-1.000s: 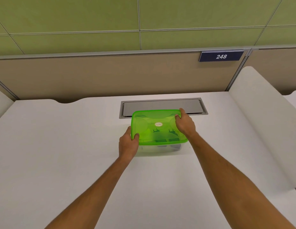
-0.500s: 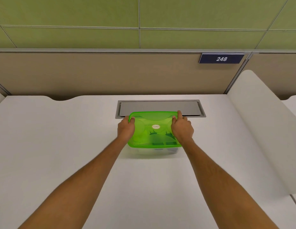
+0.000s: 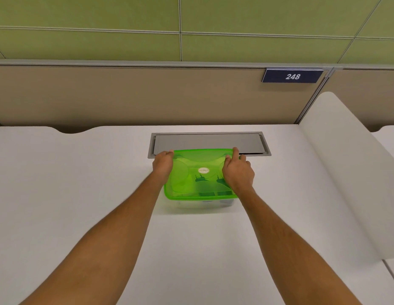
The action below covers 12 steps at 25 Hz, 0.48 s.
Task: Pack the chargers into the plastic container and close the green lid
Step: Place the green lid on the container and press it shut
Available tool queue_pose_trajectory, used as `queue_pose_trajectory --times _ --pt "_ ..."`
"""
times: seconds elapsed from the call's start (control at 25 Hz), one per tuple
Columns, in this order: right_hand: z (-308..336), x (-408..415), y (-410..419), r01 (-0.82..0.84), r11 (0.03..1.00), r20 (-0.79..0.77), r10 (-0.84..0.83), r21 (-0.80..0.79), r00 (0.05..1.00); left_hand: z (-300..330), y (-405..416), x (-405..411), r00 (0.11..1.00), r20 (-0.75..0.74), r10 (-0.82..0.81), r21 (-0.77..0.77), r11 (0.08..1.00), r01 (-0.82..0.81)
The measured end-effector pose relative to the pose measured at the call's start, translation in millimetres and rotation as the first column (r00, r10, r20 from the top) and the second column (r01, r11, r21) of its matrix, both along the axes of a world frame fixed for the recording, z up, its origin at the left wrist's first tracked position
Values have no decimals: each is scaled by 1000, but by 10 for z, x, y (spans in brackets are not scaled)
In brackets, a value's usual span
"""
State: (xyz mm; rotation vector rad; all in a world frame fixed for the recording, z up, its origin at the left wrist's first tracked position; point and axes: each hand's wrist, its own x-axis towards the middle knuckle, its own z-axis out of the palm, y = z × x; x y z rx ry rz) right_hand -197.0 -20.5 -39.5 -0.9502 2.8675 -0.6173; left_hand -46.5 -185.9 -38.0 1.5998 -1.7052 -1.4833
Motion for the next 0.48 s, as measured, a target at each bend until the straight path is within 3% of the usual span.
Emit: queue_pose_trajectory --times 0.28,0.48 --pt "-14 5 -5 -4 1000 -30 4 -9 1000 -10 52 -16 995 0 104 -98 990 -104" --pt "7 -17 -9 -10 1000 8 11 -18 1000 -9 89 -9 997 20 71 -224 972 -65"
